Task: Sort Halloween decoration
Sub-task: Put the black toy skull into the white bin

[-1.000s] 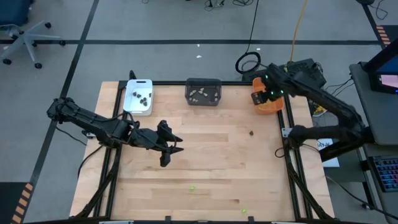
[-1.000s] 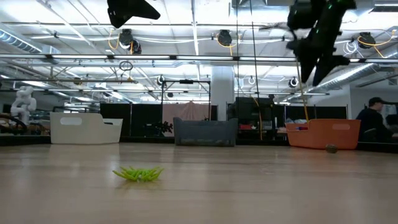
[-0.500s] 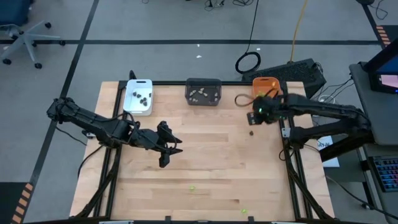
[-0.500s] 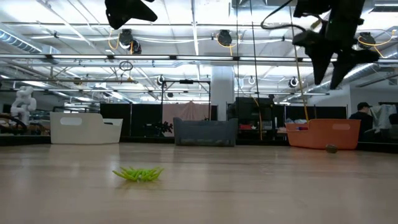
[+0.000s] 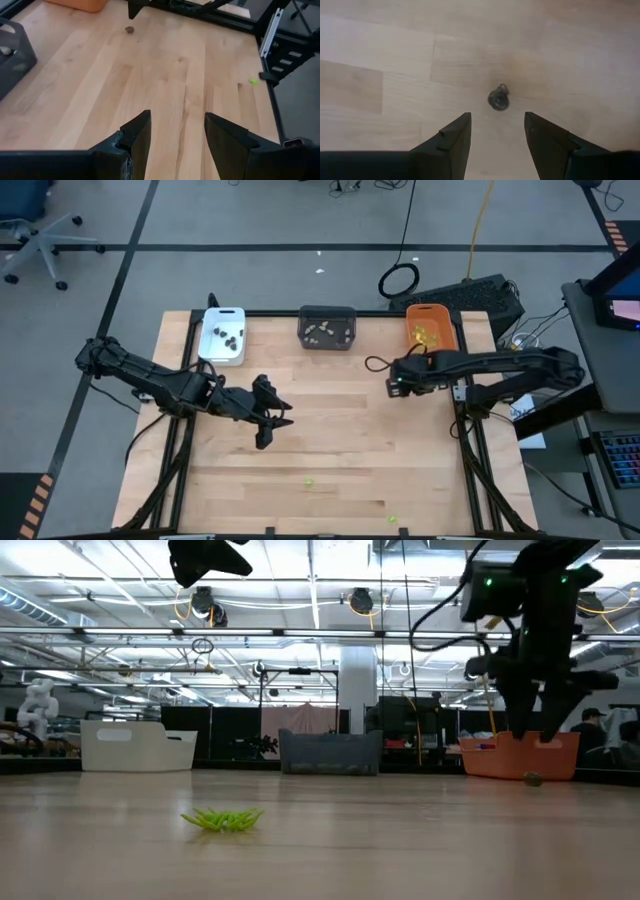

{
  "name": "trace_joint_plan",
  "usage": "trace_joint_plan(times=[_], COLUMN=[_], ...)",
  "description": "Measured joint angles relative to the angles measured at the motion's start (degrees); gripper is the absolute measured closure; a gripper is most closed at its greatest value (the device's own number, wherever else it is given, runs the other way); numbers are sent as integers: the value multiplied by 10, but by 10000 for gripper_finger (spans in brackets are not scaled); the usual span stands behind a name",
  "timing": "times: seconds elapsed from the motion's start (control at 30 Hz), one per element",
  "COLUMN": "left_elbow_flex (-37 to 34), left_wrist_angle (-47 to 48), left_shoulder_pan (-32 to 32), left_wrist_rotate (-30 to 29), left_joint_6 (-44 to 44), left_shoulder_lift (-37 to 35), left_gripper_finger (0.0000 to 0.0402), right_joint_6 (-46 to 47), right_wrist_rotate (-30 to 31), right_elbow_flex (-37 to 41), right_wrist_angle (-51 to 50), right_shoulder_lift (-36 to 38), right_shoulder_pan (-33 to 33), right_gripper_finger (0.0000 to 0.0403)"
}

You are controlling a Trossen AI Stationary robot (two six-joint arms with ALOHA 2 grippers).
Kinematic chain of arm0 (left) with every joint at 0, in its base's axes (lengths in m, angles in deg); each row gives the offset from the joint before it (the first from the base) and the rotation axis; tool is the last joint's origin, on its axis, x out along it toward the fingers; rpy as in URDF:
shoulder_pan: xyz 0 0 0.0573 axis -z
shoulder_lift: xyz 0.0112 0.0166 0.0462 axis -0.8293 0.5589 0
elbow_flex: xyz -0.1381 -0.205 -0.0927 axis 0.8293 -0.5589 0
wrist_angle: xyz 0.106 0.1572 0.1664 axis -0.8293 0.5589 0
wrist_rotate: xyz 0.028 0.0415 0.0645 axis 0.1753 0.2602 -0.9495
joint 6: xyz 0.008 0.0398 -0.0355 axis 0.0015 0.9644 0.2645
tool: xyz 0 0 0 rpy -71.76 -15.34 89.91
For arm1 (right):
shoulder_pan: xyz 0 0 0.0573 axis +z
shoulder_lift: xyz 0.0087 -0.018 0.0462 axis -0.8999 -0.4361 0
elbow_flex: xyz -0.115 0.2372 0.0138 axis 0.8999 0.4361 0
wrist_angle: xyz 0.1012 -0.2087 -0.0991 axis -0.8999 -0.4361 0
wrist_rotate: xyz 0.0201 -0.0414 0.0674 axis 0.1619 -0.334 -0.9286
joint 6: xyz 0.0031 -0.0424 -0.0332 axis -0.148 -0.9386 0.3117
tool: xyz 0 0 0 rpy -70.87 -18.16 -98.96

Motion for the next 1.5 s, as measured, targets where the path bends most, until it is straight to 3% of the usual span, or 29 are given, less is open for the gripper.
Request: trace_joint_plan(times=[0.37,0.77,1.3,1.5], left_elbow_flex=[0,0,0,0], left_wrist_angle=[51,54,54,54], left_shoulder_pan=[0,0,0,0], left_wrist_rotate=[16,16,14,14], left_joint_6=[0,0,0,0], left_shoulder_lift=[0,0,0,0], left_gripper_finger=[219,219,219,219], right_joint_6=[-7,-29,-51,-63], right_wrist_rotate=[-18,-1,10,11], right_elbow_flex=[2,1,2,2], right_wrist_angle=[23,82,117,124], right_shoulder_lift=[-113,-174,-182,-182], right_shoulder_pan=[0,-1,-4,-4], right_gripper_finger=[234,234,236,282])
